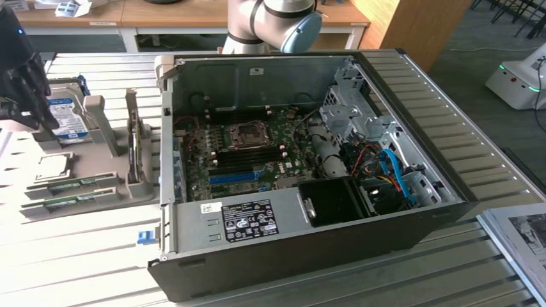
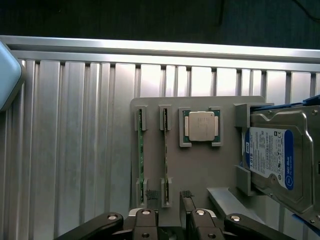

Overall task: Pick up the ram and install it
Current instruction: 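Pick up the ram and move it above insertion slot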

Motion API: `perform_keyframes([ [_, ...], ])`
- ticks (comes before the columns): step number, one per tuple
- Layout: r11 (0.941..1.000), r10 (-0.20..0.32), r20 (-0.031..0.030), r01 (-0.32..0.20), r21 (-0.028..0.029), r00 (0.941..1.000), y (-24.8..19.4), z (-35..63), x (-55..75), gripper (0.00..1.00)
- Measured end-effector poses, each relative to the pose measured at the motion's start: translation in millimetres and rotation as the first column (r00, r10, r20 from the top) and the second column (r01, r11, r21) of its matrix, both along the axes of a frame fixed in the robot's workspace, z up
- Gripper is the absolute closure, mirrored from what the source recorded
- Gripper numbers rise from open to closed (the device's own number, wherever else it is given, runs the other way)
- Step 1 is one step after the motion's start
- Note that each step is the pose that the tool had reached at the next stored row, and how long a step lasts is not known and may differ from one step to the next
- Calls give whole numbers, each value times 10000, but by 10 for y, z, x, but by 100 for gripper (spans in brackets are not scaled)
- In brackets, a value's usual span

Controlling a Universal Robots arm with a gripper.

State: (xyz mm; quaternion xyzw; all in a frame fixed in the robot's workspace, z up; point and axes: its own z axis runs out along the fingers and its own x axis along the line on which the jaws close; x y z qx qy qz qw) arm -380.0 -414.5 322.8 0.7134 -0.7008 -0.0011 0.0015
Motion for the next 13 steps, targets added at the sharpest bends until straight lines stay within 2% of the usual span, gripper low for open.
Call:
perform_keyframes([
  [13, 10000, 0, 0, 0, 0, 10000, -87, 0, 0, 69],
])
